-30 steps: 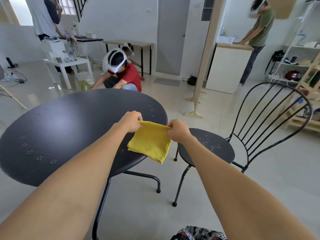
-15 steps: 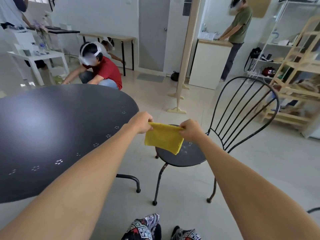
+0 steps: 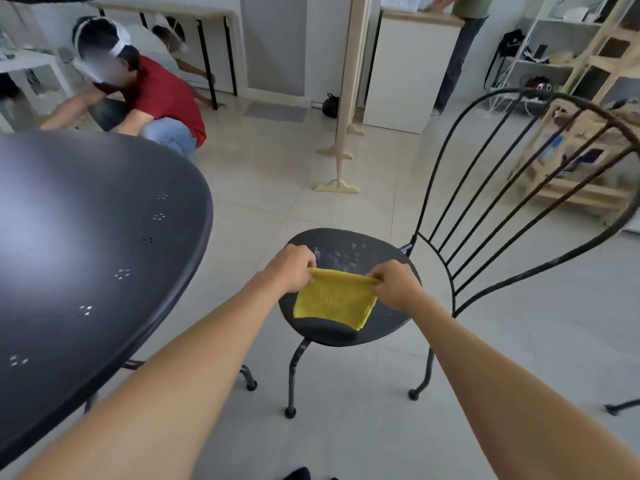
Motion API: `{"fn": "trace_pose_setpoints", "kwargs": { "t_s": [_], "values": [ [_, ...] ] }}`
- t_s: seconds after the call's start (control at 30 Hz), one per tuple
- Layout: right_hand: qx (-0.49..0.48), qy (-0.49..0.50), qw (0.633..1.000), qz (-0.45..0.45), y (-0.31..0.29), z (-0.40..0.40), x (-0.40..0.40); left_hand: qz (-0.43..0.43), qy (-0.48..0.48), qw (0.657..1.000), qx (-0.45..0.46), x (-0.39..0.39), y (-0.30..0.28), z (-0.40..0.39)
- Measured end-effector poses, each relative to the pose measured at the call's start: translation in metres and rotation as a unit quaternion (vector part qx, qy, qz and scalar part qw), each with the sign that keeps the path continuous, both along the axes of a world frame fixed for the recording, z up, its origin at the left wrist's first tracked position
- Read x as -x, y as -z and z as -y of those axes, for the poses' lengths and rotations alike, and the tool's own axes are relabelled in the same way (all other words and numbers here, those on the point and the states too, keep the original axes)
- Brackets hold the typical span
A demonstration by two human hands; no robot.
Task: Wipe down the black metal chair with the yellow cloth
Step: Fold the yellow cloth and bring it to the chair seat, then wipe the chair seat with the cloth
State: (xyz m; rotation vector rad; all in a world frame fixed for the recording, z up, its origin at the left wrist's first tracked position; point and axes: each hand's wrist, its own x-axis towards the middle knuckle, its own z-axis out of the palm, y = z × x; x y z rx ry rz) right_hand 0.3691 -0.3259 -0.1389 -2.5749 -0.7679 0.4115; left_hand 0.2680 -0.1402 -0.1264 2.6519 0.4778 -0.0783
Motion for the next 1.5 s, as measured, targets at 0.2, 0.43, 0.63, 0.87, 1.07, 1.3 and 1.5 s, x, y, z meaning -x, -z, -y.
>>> {"fn": "trace_pose_setpoints", "kwargs": {
  "t_s": [0.2, 0.43, 0.63, 0.87, 1.07, 1.3, 1.5],
  "values": [
    [-0.036, 0.027, 0.999, 0.016, 0.029, -0.021, -0.066, 0.061, -0.058, 0.996, 0.037, -0.064, 0.041, -0.016],
    [-0.147, 0.107, 0.972, 0.147, 0.044, -0.039, -0.104, 0.246, -0.103, 0.963, 0.046, -0.107, 0.059, -0.018],
    [-0.046, 0.06, 0.988, 0.136, 0.112, -0.015, -0.074, 0.164, -0.045, 0.985, 0.015, -0.078, 0.143, -0.011],
    [0.027, 0.016, 0.991, 0.134, 0.156, 0.009, -0.035, 0.133, 0.048, 0.988, -0.069, -0.046, 0.184, 0.0],
    [0.039, -0.004, 0.981, 0.192, 0.156, 0.006, -0.035, 0.138, 0.043, 0.988, -0.051, -0.03, 0.182, -0.001],
    [-0.059, -0.006, 0.984, 0.171, 0.143, -0.034, -0.056, 0.163, -0.282, 0.94, 0.101, -0.057, 0.187, -0.044],
    [0.04, -0.108, 0.989, 0.089, 0.162, -0.076, -0.067, 0.068, -0.372, 0.901, 0.214, -0.075, 0.189, -0.052]
  ]
}}
